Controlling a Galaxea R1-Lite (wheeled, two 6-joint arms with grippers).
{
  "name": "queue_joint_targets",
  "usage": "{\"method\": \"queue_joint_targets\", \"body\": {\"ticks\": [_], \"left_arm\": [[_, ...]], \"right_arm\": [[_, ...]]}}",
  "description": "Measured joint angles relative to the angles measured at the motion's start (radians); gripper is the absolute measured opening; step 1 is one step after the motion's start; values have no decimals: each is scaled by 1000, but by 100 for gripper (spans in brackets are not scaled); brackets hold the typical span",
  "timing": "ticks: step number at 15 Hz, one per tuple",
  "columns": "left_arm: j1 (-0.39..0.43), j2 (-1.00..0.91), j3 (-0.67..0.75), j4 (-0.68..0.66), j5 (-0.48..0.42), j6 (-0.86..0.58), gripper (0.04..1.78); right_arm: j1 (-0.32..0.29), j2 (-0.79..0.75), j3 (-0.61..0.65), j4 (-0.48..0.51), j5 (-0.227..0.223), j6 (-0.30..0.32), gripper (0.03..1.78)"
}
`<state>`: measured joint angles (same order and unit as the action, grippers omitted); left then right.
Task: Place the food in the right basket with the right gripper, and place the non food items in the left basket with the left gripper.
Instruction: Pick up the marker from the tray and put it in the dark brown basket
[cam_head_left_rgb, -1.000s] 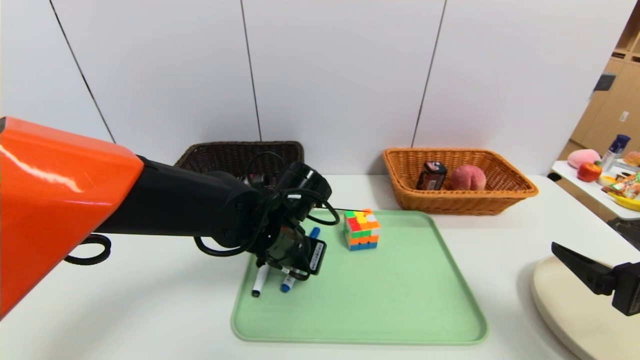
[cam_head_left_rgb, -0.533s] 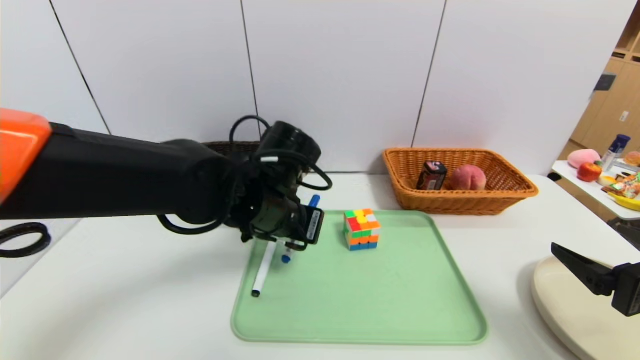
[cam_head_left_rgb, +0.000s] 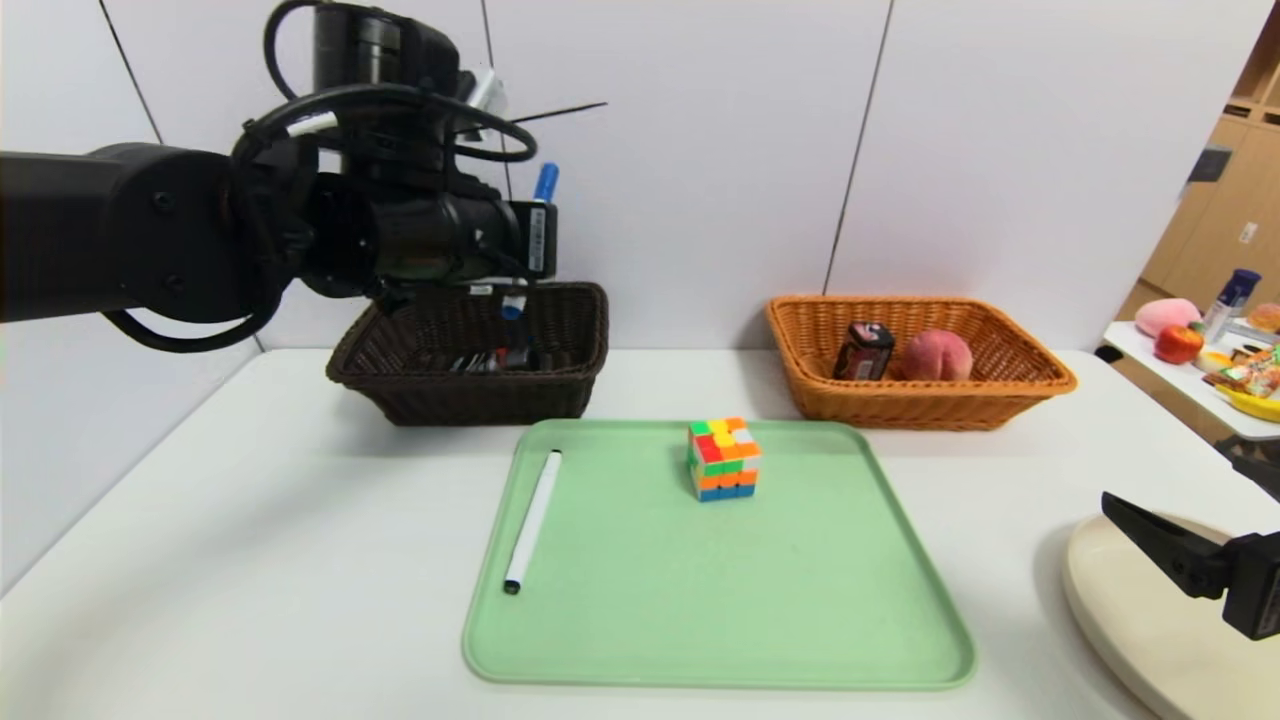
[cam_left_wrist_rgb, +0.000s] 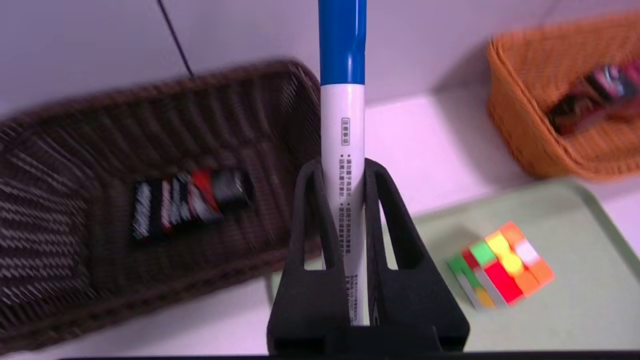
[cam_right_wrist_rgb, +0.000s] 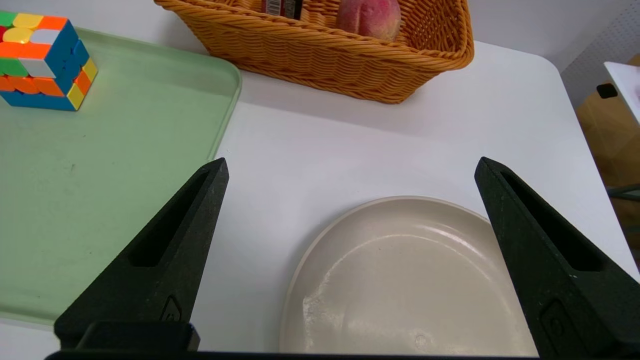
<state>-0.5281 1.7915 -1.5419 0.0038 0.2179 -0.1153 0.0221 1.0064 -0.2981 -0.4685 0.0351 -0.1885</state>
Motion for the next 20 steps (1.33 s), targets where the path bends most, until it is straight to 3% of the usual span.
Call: {"method": "queue_joint_targets", "body": {"ticks": [13, 20], "left_arm": [[143, 245, 170, -563, -3, 46, 16], [160, 363, 179, -610, 9, 87, 16]], "right_arm": [[0, -1, 18, -7, 26, 2, 170], [0, -1, 24, -9, 26, 3, 170]]}}
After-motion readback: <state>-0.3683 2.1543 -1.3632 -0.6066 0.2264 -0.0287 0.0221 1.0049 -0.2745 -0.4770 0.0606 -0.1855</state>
